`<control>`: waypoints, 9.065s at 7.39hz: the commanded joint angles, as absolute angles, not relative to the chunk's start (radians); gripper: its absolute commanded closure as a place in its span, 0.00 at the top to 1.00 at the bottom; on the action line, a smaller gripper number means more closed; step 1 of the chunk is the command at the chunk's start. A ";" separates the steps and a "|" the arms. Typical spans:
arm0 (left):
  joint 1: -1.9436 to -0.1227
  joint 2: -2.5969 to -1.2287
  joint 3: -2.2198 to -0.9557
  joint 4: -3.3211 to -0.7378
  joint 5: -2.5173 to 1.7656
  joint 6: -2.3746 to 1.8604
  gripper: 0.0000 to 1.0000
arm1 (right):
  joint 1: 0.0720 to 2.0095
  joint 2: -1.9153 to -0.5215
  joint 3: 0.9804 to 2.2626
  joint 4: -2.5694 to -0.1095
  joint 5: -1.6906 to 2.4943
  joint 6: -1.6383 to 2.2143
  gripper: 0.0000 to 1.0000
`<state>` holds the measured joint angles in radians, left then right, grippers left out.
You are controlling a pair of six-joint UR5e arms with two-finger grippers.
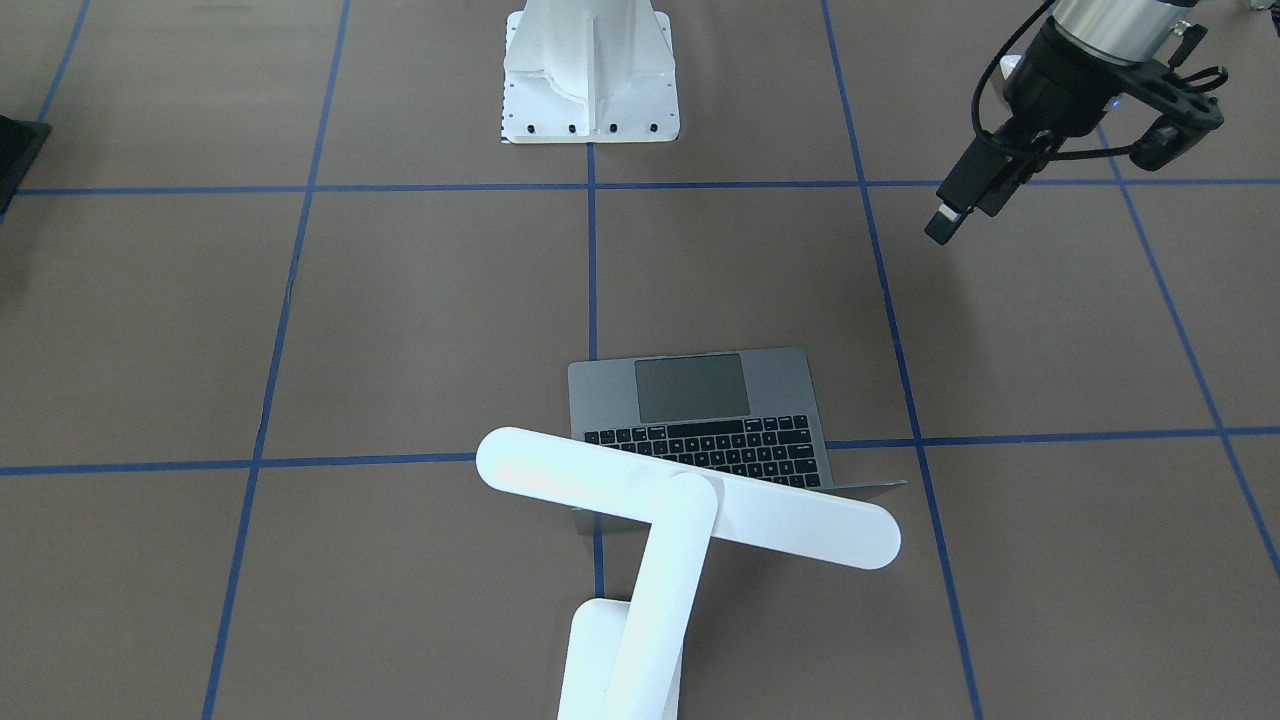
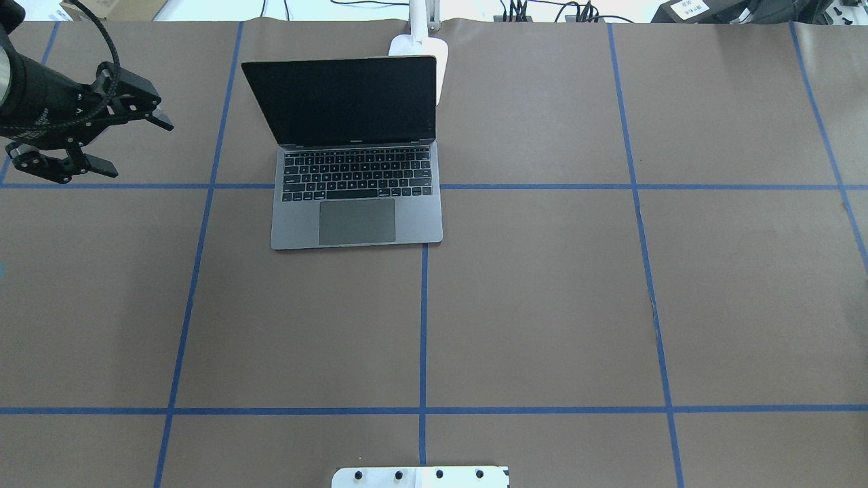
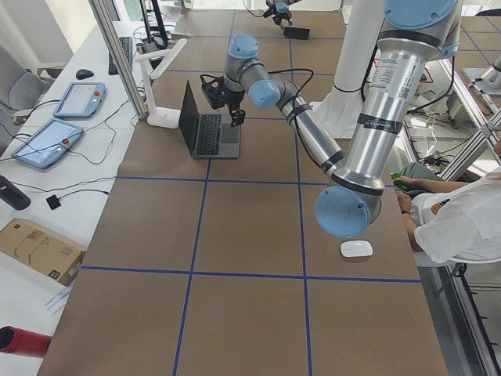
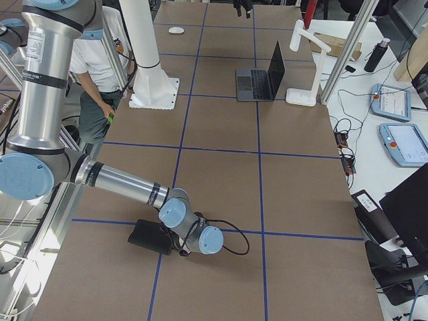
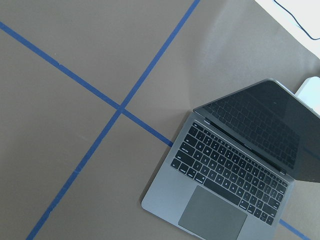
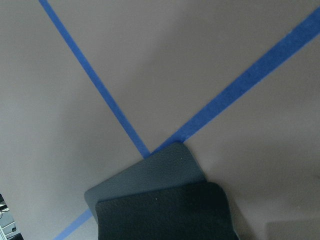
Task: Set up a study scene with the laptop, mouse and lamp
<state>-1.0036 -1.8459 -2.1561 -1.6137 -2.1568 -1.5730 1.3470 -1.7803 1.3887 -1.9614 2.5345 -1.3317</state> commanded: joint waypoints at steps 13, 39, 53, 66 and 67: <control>-1.003 -1.844 -2.171 -1.614 -2.157 -1.577 0.96 | 1.327 -1.787 1.381 -2.022 2.599 -1.345 0.20; -1.003 -1.842 -2.149 -1.614 -2.155 -1.577 0.95 | 1.091 -1.034 1.261 -2.444 3.233 -0.713 0.00; -1.003 -1.853 -2.141 -1.614 -2.155 -1.577 0.95 | 0.965 -0.747 0.908 -2.401 3.568 -0.713 0.69; -0.976 -1.482 -2.174 -1.774 -2.154 -1.124 0.99 | 1.388 -1.129 1.363 -2.104 2.464 -0.417 0.79; -0.968 -1.328 -2.160 -1.952 -2.149 -1.055 0.99 | 1.406 -1.159 1.390 -2.024 2.409 -0.416 0.89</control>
